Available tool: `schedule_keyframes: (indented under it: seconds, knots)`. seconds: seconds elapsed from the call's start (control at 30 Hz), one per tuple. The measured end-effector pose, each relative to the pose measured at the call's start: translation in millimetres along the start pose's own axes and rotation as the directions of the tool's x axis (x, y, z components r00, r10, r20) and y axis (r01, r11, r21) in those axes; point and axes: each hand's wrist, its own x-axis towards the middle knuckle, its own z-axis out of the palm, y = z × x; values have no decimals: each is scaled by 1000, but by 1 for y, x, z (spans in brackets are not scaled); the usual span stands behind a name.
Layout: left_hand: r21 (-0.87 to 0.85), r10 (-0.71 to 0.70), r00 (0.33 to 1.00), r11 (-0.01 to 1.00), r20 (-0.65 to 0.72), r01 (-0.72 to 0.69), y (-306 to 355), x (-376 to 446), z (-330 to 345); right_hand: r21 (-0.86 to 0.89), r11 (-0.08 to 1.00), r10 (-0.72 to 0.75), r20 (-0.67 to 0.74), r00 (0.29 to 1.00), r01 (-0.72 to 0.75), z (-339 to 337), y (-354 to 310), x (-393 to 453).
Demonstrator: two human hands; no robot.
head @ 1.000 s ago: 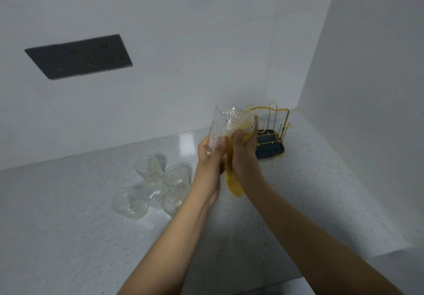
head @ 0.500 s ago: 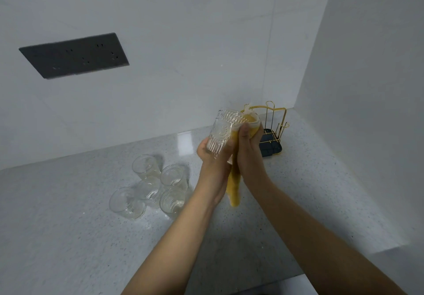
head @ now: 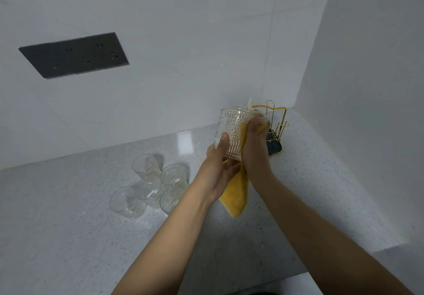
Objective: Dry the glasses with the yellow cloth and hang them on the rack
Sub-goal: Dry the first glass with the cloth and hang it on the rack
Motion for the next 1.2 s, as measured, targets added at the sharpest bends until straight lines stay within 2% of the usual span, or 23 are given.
schedule_keyframes:
  seconds: [0.1, 0.17, 0.23, 0.33, 0.4, 0.47, 0.53, 0.7, 0.8, 0.97, 1.1, 1.2]
  knots:
    - [80, 162, 986, 984, -33, -159, -5, 2, 0, -28, 997, -67, 33, 997, 68, 9, -1, -11]
    - [107, 206, 978, 974, -29, -201, -1, 1, -3, 2, 997, -74, 54, 996, 74, 10, -2, -14]
    - [45, 150, 989, 988, -5, -150, 1, 2, -8, -9, 998, -60, 77, 995, 61, 5, -3, -14]
    - [-63, -3, 998, 998, 70, 7, 6, 4, -14, -18, 1000, -15, 58, 998, 16, -3, -6, -7]
    - [-43, -62, 993, 997, 102, 67, 13, 3, -14, 6, 1000, 31, 41, 999, -31, -7, -4, -2]
    - [-6, -97, 993, 995, 65, 97, 15, 4, -11, 43, 997, 60, 30, 998, -62, -7, -1, 0]
    - [15, -49, 998, 999, 40, 48, 10, 4, -6, 45, 997, 64, 10, 998, -64, -5, 2, -2]
    - [64, 154, 988, 986, -32, -152, -13, 2, -2, -6, 999, -45, 19, 999, 45, 4, 2, -14]
    - [-64, 102, 994, 993, 47, -99, -9, -1, -5, -35, 997, -60, 44, 997, 62, -3, 0, -13]
    - [-158, -35, 992, 986, 117, 53, 1, -1, -10, -77, 995, -56, 45, 997, 59, -16, -3, -5]
    - [-4, -76, 996, 997, 41, 76, 6, -4, -5, -63, 998, -24, 44, 999, 26, -19, 0, -3]
    - [70, 47, 999, 997, -27, -45, -8, -2, 3, -42, 998, -35, 46, 998, 37, -13, -1, -8]
